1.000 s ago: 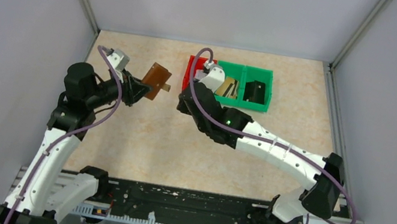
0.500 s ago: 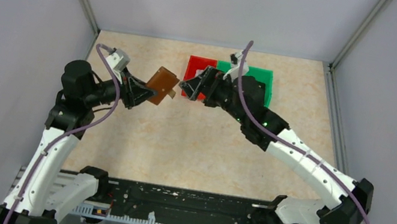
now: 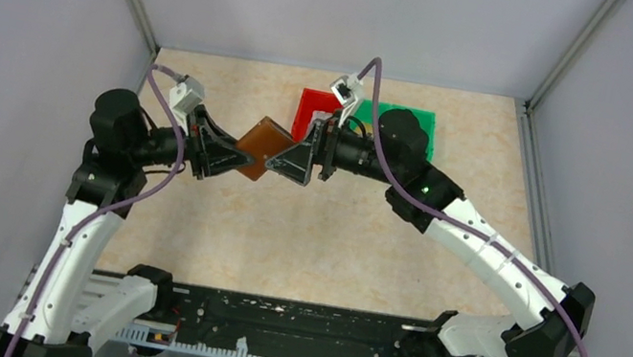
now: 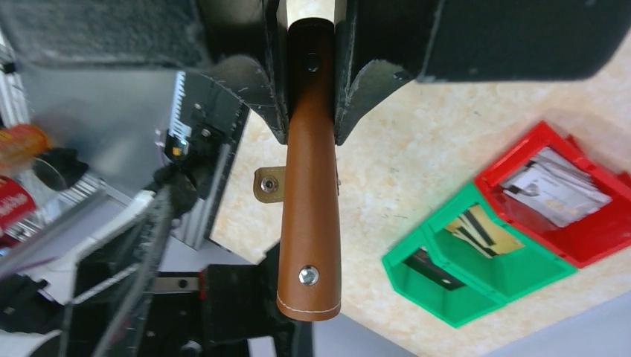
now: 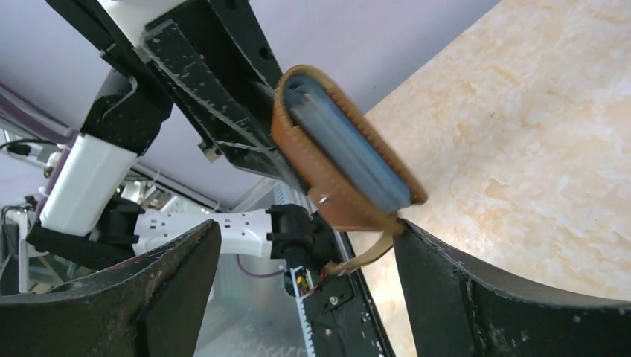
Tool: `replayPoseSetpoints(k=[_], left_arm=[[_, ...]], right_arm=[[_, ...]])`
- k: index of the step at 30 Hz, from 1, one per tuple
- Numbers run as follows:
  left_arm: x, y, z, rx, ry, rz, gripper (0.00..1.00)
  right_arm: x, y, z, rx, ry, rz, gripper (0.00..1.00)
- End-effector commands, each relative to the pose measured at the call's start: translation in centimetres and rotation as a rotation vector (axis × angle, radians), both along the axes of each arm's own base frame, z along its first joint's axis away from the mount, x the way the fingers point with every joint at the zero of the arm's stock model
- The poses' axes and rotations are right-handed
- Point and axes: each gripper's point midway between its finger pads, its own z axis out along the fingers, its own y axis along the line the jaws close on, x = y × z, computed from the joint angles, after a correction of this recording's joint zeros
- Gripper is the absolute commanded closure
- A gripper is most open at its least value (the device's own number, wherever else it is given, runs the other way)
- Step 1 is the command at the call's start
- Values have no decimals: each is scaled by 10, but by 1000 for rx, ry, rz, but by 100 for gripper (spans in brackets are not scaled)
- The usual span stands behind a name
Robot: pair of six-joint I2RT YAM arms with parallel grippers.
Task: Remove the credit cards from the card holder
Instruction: Open the card holder.
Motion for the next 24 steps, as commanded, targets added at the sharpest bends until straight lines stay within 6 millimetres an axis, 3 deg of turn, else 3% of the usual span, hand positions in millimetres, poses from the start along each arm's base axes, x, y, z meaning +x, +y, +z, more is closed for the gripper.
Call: replayPoseSetpoints(k=[1, 8, 18, 24], left_arm=[[-29, -7, 31, -48, -28, -133, 100], [-41, -10, 44, -83, -4, -181, 100], [-50, -11, 52, -101, 14, -216, 100], [-57, -13, 62, -142, 109, -265, 100]], right_arm=[[-9, -1, 20, 4, -106, 64, 17], [-5, -6, -1, -68, -105, 44, 18], [-28, -10, 17, 10, -165, 142, 40], [-50, -15, 18, 31, -191, 247, 45]])
